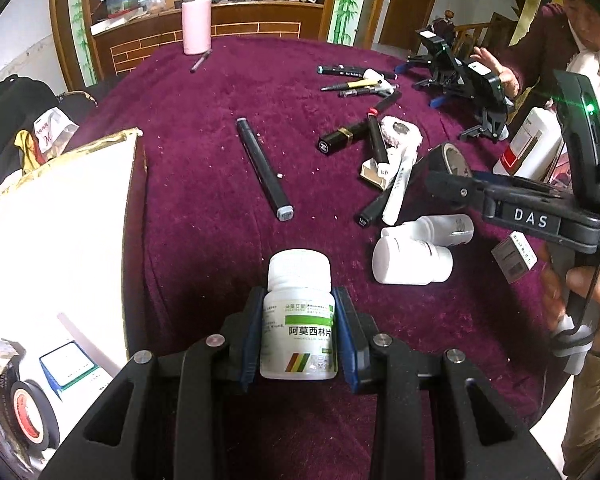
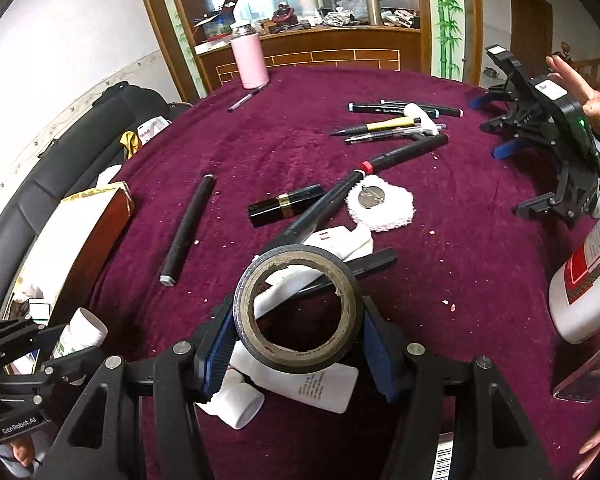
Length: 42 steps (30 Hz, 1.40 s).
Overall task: Organize objects
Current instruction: 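Carry the pill bottle and grey tape roll toward the white tray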
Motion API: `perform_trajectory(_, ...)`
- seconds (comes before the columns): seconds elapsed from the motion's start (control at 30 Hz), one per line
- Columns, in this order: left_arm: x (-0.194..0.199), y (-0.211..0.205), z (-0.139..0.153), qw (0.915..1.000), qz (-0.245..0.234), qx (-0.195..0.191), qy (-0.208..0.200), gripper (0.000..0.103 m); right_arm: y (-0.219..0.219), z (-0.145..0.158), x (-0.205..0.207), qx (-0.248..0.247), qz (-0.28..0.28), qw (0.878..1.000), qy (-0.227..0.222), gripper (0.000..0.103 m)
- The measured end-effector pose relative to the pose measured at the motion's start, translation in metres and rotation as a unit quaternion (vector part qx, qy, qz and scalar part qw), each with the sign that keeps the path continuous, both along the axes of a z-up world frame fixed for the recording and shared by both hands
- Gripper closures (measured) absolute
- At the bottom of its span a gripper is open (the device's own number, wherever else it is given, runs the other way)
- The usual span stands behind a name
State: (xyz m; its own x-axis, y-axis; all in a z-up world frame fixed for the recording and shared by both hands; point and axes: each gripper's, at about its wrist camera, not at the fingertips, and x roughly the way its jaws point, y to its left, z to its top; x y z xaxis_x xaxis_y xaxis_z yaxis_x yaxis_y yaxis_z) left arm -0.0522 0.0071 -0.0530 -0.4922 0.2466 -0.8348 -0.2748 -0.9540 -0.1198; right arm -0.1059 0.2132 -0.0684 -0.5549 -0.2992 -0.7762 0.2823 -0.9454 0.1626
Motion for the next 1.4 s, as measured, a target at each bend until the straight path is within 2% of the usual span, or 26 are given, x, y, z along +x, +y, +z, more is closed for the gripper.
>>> perform_trajectory(1.0,0.01,-0.05,0.034,0.9975,0.06,0.006,0.037,0.07,-0.043,0.015,0.014,-0.026,0.054,0.998,0.016,0.04)
perform_trajectory(1.4,0.016,-0.082,0.045,0.9944,0.094,0.006,0.048,0.07,-0.063,0.023,0.024,-0.038,0.082,0.996,0.023,0.04)
